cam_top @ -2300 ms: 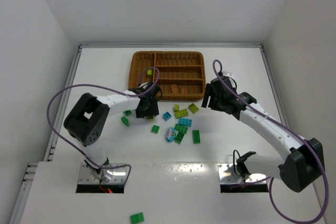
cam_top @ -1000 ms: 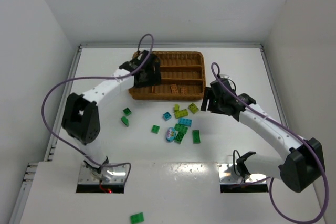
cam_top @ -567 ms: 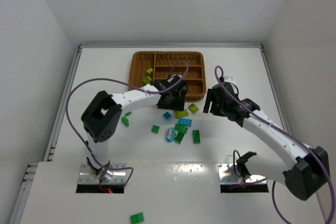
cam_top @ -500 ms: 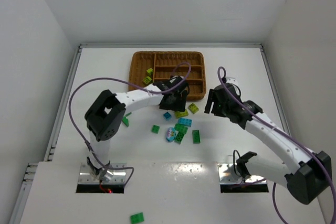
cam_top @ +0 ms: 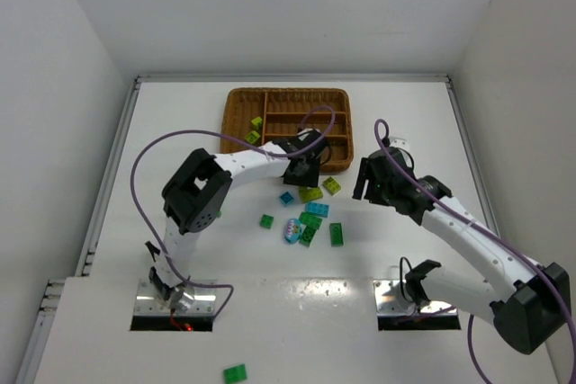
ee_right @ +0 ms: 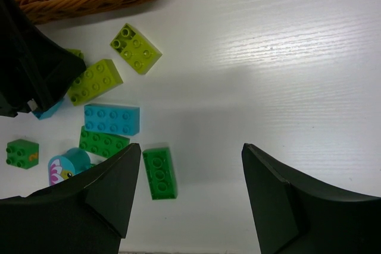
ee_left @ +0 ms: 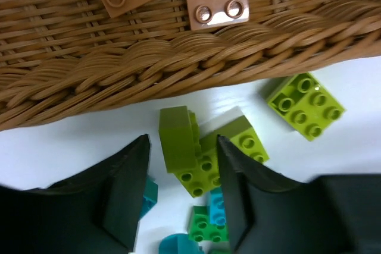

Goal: Sort the legos into containers by color

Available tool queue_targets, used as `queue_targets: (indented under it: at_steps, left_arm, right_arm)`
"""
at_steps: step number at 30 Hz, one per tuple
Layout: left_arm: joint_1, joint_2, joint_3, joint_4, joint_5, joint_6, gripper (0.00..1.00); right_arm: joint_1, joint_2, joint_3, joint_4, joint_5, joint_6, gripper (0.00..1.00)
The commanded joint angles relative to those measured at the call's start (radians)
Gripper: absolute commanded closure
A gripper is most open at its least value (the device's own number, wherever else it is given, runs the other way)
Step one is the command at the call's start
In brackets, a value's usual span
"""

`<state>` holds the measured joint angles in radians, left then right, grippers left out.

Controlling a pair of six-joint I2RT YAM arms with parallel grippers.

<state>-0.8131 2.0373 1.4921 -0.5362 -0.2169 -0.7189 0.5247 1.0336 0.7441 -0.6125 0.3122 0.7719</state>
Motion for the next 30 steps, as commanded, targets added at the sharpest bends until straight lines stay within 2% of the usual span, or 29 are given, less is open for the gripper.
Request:
queue_targets:
  at_steps: [1,3,8,12,16,21,24,30]
  left_arm:
    - [-0.001,0.014,0.028,-0.002,-0.015,-0.002,0.48]
    - [-0.001,0.014,0.028,-0.002,-0.038,-0.002,0.52]
    - [-0.001,-0.005,0.037,-0.041,-0.047,-0.011,0.73]
    - [-0.001,-0.103,0.046,-0.083,-0.065,0.007,0.80]
    - [0.054,-0.222,0.010,-0.114,-0.038,0.027,0.83]
    - [0.211,-0.315,-0.032,-0.142,-0.053,0.048,0.83]
    - [0.308,-0.296,-0.007,-0.131,-0.053,0.071,0.83]
    - [0.413,-0.114,0.161,-0.131,-0.022,0.105,0.83]
  right_arm:
    - [-0.005,-0.006,0.011,-0.004,0.018,0.017,0.30]
    - [-0.005,-0.006,0.011,-0.004,0.018,0.017,0.30]
    - [-0.005,-0.006,0.011,-0.004,0.018,0.017,0.30]
    - [-0.005,-0.006,0.011,-0.004,0.018,0.017,0.30]
    - [-0.005,0.003,0.011,-0.004,0.018,0.017,0.30]
    - [-0.005,0.012,-0.009,0.023,0.008,0.017,0.30]
    - [0.004,0.039,-0.009,0.033,-0.001,0.017,0.30]
    - [0.005,0.039,0.009,0.033,-0.001,0.017,0.30]
